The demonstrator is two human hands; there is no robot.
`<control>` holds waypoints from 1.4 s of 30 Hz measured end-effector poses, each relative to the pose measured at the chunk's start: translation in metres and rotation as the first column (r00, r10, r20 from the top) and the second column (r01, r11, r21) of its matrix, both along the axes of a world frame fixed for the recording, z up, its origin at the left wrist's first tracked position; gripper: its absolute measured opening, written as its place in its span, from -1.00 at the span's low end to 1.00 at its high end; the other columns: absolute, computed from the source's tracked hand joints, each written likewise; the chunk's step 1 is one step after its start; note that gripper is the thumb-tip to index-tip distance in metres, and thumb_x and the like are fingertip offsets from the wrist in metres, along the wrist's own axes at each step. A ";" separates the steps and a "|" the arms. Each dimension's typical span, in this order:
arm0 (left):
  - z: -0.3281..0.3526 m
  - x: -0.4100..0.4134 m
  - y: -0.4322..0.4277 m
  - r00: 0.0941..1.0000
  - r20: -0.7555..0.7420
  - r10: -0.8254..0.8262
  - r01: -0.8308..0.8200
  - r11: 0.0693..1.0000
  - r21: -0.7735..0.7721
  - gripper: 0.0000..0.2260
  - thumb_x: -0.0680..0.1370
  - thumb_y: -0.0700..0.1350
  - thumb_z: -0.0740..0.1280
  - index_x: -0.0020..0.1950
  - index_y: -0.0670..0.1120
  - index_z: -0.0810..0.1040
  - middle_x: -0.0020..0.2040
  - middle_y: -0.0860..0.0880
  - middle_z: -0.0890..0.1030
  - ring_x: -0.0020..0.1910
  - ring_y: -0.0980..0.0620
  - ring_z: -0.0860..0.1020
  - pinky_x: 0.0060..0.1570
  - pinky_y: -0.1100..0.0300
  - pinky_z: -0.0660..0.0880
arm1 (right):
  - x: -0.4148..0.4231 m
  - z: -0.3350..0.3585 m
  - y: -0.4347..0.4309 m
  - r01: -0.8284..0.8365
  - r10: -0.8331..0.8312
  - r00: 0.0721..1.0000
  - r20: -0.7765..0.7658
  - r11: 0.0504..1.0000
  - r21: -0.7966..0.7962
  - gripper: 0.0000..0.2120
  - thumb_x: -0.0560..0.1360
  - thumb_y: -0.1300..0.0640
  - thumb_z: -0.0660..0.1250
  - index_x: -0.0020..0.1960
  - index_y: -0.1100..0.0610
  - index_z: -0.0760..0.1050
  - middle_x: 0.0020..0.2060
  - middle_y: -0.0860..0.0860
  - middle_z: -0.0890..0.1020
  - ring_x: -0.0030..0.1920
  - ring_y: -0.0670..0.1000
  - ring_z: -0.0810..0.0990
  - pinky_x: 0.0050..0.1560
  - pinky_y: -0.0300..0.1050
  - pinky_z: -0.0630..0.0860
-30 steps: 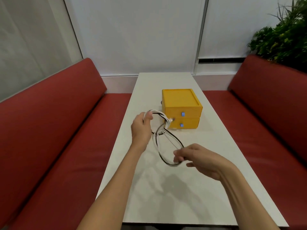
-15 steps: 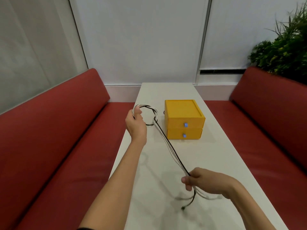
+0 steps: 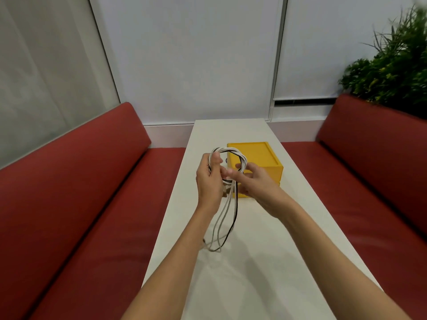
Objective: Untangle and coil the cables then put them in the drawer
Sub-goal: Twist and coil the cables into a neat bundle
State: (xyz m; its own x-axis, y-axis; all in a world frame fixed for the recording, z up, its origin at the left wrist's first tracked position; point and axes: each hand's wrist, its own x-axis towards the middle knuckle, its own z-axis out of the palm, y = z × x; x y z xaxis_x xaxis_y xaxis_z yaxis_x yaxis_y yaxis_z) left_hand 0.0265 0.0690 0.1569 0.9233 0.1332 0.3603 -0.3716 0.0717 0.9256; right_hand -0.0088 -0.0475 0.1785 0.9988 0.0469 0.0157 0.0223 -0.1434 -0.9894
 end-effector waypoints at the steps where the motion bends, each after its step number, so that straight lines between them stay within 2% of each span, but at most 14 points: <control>1: -0.001 -0.001 0.001 0.999 -0.027 -0.024 0.024 1.000 0.001 -0.76 0.66 0.00 0.16 -0.15 -0.05 0.43 -0.42 -0.02 0.45 -0.46 0.11 0.42 -0.43 0.30 0.40 | 0.002 -0.002 0.002 0.048 -0.048 0.999 0.005 0.997 0.056 -0.70 0.53 0.08 0.35 0.17 0.22 0.45 -0.19 0.07 0.65 -0.29 -0.05 0.62 -0.07 -0.07 0.58; 4: 0.000 -0.002 0.013 0.982 -0.159 -0.099 0.111 0.991 0.071 -0.85 0.61 -0.08 0.26 -0.11 -0.10 0.51 -0.31 -0.06 0.59 -0.34 0.09 0.57 -0.34 0.27 0.47 | 0.001 -0.004 -0.001 0.061 -0.061 0.998 -0.004 0.993 0.098 -0.83 0.58 0.26 0.26 0.12 0.33 0.47 -0.21 0.19 0.59 -0.33 0.06 0.62 -0.28 -0.05 0.61; 7: 0.009 -0.004 0.022 0.952 -0.191 -0.239 0.263 0.958 0.112 -0.86 0.56 -0.11 0.34 0.03 -0.16 0.58 -0.18 -0.09 0.68 -0.18 0.04 0.66 -0.16 0.12 0.58 | -0.001 -0.005 -0.004 0.032 -0.033 0.999 0.025 0.999 0.019 -0.86 0.56 0.31 0.23 0.10 0.32 0.48 -0.21 0.21 0.56 -0.32 0.11 0.64 -0.30 0.01 0.63; 9: 0.018 -0.008 0.023 0.941 -0.177 -0.288 0.318 0.933 0.170 -0.81 0.56 -0.08 0.36 0.04 -0.20 0.60 -0.22 -0.06 0.66 -0.26 0.05 0.64 -0.29 0.17 0.58 | -0.001 -0.004 -0.003 0.047 -0.038 0.996 0.076 0.992 -0.116 -0.88 0.54 0.30 0.21 0.03 0.27 0.50 -0.24 0.16 0.57 -0.29 0.13 0.64 -0.26 0.08 0.65; 12: 0.023 -0.009 0.023 0.947 -0.187 -0.262 0.307 0.909 0.280 -0.73 0.59 -0.01 0.32 -0.13 -0.20 0.62 -0.39 0.06 0.53 -0.51 0.11 0.45 -0.50 0.31 0.36 | -0.006 0.001 -0.003 0.030 0.007 0.991 0.130 0.959 -0.283 -0.86 0.53 0.32 0.19 0.05 0.24 0.48 -0.28 0.08 0.54 -0.35 0.02 0.57 -0.40 -0.12 0.58; 15: 0.027 -0.002 0.028 0.885 -0.348 -0.308 0.359 0.929 0.089 -0.71 0.60 -0.01 0.29 -0.22 -0.16 0.58 -0.43 0.06 0.41 -0.62 0.16 0.22 -0.60 0.35 0.14 | -0.011 0.006 -0.005 -0.074 0.136 0.979 0.148 0.929 -0.364 -0.85 0.54 0.33 0.20 0.08 0.24 0.46 -0.24 0.03 0.51 -0.35 -0.06 0.54 -0.42 -0.22 0.52; 18: 0.034 0.006 0.034 0.682 -0.577 -0.450 0.471 0.873 -0.124 -0.72 0.61 -0.03 0.27 -0.21 -0.17 0.51 -0.45 0.06 0.38 -0.69 0.21 0.16 -0.68 0.40 0.06 | -0.014 0.007 -0.012 -0.176 0.257 0.959 0.118 0.869 -0.463 -0.91 0.55 0.30 0.20 0.03 0.20 0.42 -0.22 0.00 0.48 -0.34 -0.12 0.52 -0.37 -0.17 0.55; 22: 0.033 0.013 0.035 0.533 -0.676 -0.509 0.565 0.809 -0.164 -0.72 0.63 -0.04 0.23 -0.20 -0.17 0.46 -0.48 0.06 0.37 -0.74 0.20 0.18 -0.73 0.42 0.06 | -0.018 0.005 -0.015 -0.258 0.288 0.957 0.018 0.880 -0.398 -0.93 0.55 0.32 0.19 0.03 0.25 0.37 -0.18 0.09 0.50 -0.30 0.05 0.66 -0.25 -0.03 0.64; 26: 0.027 0.007 0.026 0.637 -0.579 -0.509 0.466 0.853 -0.237 -0.75 0.59 -0.03 0.30 -0.14 -0.20 0.55 -0.44 0.05 0.44 -0.64 0.22 0.30 -0.63 0.44 0.23 | -0.017 -0.002 -0.014 -0.200 0.200 0.975 -0.099 0.980 0.016 -0.84 0.56 0.38 0.13 0.12 0.26 0.36 -0.19 0.20 0.47 -0.33 0.16 0.67 -0.32 -0.06 0.60; 29: 0.011 -0.004 0.018 0.711 -0.450 -0.541 0.407 0.838 -0.363 -0.67 0.58 0.12 0.26 0.02 -0.14 0.58 -0.17 -0.05 0.65 -0.27 0.09 0.61 -0.15 0.16 0.57 | -0.011 -0.006 -0.014 -0.047 0.084 0.986 -0.143 0.969 0.244 -0.82 0.55 0.43 0.11 0.06 0.28 0.42 -0.33 0.18 0.50 -0.47 0.05 0.51 -0.43 -0.15 0.51; 30: 0.004 -0.009 0.015 0.724 -0.430 -0.539 0.417 0.839 -0.350 -0.62 0.58 0.16 0.23 0.08 -0.14 0.57 -0.07 -0.07 0.68 -0.14 0.04 0.64 -0.01 0.05 0.57 | -0.008 -0.007 -0.014 -0.001 0.056 0.985 -0.164 0.948 0.320 -0.81 0.55 0.44 0.09 0.01 0.28 0.45 -0.33 0.16 0.50 -0.47 0.03 0.47 -0.45 -0.17 0.49; 32: -0.007 -0.020 0.007 0.773 -0.384 -0.505 0.443 0.863 -0.244 -0.61 0.61 0.15 0.18 0.13 -0.16 0.54 0.01 -0.09 0.68 -0.14 0.01 0.64 -0.04 0.05 0.61 | -0.005 -0.009 -0.015 0.043 0.039 0.981 -0.192 0.913 0.406 -0.78 0.54 0.44 0.11 -0.04 0.31 0.53 -0.32 0.16 0.53 -0.45 0.01 0.45 -0.43 -0.20 0.49; 38: -0.028 -0.027 -0.008 0.920 -0.328 -0.214 0.279 0.945 0.168 -0.60 0.68 0.04 0.06 0.09 -0.24 0.55 -0.32 0.03 0.57 -0.40 0.14 0.52 -0.34 0.28 0.51 | -0.004 -0.018 -0.016 0.068 0.041 0.968 -0.246 0.905 0.420 -0.74 0.53 0.46 0.17 0.19 0.29 0.37 -0.15 0.18 0.61 -0.40 0.01 0.53 -0.33 -0.16 0.57; 42: -0.034 -0.024 0.002 0.850 -0.471 -0.236 0.318 0.943 0.100 -0.65 0.68 0.04 0.06 -0.01 -0.15 0.53 -0.36 -0.02 0.47 -0.44 0.09 0.37 -0.47 0.34 0.30 | -0.008 -0.021 -0.023 -0.109 0.116 0.991 -0.074 0.990 0.086 -0.66 0.52 0.47 0.18 0.27 0.29 0.36 -0.10 0.16 0.54 -0.38 0.00 0.49 -0.36 -0.19 0.46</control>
